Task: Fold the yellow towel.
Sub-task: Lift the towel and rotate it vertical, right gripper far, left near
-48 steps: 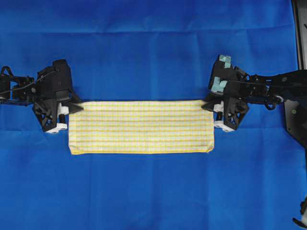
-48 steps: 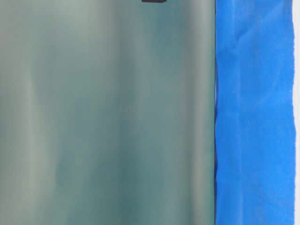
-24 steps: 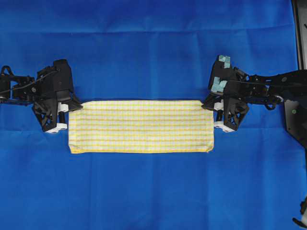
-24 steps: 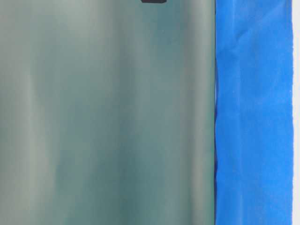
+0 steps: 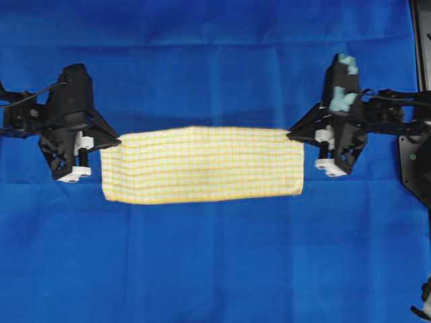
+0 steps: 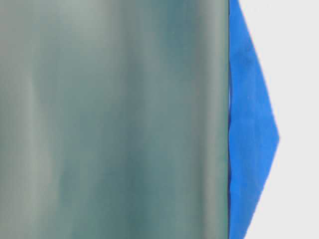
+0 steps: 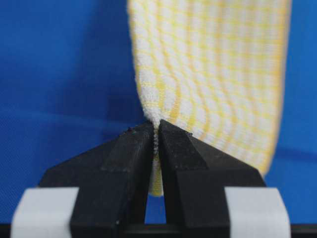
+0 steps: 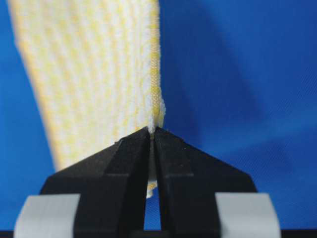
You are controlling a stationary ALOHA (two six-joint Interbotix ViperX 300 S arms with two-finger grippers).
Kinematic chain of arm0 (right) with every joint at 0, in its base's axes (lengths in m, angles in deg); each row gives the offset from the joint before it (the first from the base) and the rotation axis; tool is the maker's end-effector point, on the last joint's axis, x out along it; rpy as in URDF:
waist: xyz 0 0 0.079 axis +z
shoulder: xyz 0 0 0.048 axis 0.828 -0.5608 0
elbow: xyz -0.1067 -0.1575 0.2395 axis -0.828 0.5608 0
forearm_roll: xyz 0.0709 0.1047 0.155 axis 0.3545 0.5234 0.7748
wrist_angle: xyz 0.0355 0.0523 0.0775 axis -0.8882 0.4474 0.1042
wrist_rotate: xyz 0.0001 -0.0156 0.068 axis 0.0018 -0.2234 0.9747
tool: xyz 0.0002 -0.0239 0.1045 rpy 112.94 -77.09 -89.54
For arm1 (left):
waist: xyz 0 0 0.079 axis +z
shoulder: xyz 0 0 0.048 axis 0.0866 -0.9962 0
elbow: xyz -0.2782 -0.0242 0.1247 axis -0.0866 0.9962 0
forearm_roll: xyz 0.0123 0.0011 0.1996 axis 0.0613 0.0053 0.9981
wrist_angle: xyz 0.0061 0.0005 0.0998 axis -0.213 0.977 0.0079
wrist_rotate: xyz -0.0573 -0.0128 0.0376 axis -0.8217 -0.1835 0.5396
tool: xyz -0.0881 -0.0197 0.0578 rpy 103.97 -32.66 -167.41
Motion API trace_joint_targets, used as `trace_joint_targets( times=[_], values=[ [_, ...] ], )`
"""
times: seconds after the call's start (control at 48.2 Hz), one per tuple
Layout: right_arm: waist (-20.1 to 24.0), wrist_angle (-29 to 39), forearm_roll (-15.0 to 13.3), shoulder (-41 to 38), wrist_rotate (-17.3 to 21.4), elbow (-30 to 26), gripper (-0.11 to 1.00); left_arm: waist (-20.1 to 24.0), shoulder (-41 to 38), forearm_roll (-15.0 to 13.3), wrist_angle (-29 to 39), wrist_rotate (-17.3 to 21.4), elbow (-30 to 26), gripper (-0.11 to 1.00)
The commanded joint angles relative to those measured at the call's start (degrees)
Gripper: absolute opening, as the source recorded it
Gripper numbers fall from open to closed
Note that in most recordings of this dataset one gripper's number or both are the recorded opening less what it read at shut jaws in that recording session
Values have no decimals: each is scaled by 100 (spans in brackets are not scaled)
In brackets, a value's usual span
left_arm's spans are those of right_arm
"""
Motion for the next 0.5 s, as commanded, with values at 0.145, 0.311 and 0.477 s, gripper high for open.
trace_joint_targets(
  times=[0.145, 0.311, 0.477],
  values=[
    [-35, 387, -185, 773, 0, -88, 2, -70, 694, 0, 141, 0, -70, 2],
    [-35, 545, -202, 1046, 9, -35, 2, -132, 1037, 0, 308, -18, -9, 2],
    [-35, 650, -193, 1204, 18, -9, 2, -149, 1345, 0, 334, -35, 132, 2]
  ],
)
